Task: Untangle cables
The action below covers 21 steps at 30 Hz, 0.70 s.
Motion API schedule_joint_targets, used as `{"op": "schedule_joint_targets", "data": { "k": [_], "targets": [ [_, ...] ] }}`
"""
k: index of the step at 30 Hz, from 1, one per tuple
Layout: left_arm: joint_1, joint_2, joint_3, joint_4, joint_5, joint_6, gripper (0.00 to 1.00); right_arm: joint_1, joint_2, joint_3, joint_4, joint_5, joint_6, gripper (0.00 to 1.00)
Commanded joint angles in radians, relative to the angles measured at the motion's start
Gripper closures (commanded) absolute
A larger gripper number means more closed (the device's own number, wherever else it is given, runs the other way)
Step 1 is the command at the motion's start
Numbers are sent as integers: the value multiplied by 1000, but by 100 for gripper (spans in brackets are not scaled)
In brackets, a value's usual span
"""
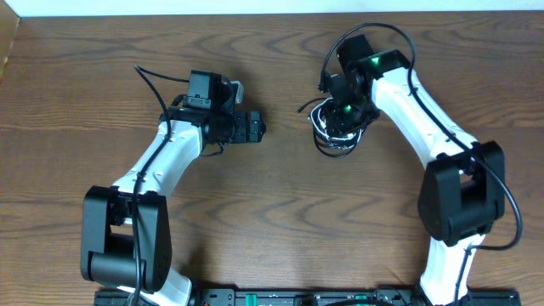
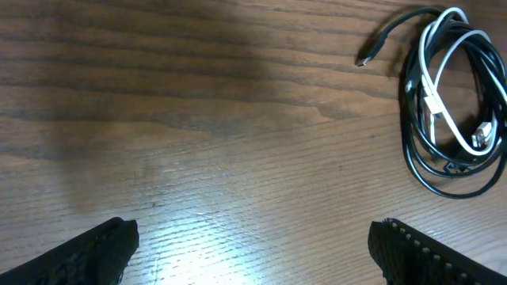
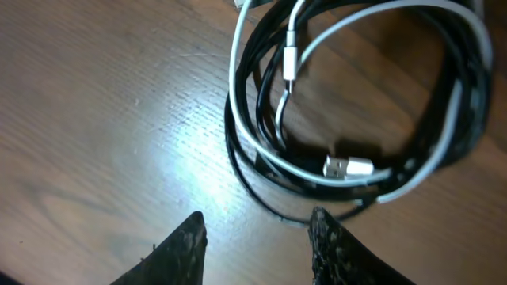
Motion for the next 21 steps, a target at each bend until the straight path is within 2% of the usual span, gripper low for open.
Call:
{"op": "schedule_joint_targets", "data": {
  "k": [1, 8, 21],
  "targets": [
    [3, 0, -8, -4, 15, -9, 2, 6, 39, -16, 16, -40, -37, 61],
    [3, 0, -8, -5, 15, -8, 2, 27, 99, -17, 48, -87, -37, 62],
    [3, 0, -8, -10, 16, -8, 2, 47, 137, -18, 85, -75, -37, 56]
  ]
}}
